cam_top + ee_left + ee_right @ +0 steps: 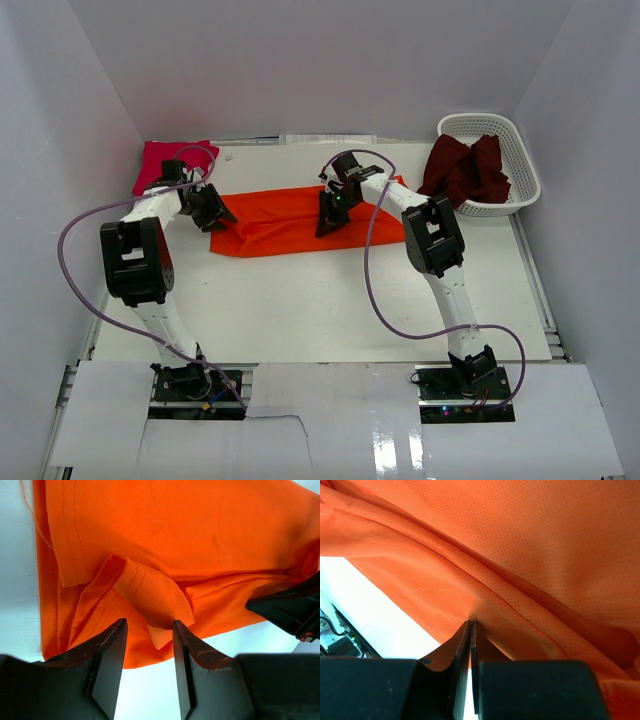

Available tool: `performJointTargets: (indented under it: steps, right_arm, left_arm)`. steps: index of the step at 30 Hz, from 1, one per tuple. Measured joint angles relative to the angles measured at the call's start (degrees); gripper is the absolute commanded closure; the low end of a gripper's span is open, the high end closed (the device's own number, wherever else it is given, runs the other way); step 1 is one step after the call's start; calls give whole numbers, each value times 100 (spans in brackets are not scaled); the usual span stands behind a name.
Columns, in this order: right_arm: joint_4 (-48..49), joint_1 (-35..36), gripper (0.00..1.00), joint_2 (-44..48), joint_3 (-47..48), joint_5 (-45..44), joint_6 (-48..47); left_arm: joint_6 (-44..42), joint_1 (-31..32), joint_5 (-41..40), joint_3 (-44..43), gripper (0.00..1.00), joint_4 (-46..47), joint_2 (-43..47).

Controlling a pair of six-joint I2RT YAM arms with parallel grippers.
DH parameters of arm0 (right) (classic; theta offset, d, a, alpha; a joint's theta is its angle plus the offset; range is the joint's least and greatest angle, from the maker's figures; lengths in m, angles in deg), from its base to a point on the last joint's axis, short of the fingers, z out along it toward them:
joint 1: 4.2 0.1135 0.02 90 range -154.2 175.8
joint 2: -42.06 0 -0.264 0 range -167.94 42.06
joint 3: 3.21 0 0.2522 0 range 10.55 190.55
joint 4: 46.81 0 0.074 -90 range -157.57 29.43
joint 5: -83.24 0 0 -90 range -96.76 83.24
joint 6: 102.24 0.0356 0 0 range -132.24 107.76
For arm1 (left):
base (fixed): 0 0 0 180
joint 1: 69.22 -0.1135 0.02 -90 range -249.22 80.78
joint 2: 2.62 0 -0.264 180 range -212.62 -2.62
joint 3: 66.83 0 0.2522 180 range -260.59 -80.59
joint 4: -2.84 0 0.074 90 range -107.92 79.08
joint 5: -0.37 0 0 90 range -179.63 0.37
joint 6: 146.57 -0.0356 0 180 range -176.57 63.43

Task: Fold and stack the t-shirts
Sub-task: Fold the other side of the tshirt into a rectangle

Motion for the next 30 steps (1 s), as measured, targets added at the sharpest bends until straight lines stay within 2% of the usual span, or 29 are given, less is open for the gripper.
performJointTargets:
  steps: [12,17,20,26,30]
  right_arm:
    - [17,-13,91,0,-15,37,-7]
    - [52,-37,91,0,-48,94,-7]
    - [72,-39,91,0,-63,107,-7]
    - [98,-44,91,0,-79,140,-7]
    - [146,-48,91,0,-107,184,-4]
  left_arm:
    - [136,0,-116,-369,61,-13,-376]
    - [177,0,-162,-374,87,-94,-393]
    - [129,0,-352,-496,92,-358,-398]
    - [-17,2,-1110,-1340,86,-1250,-404]
    - [-146,17,-1650,-1928,55,-1751,-404]
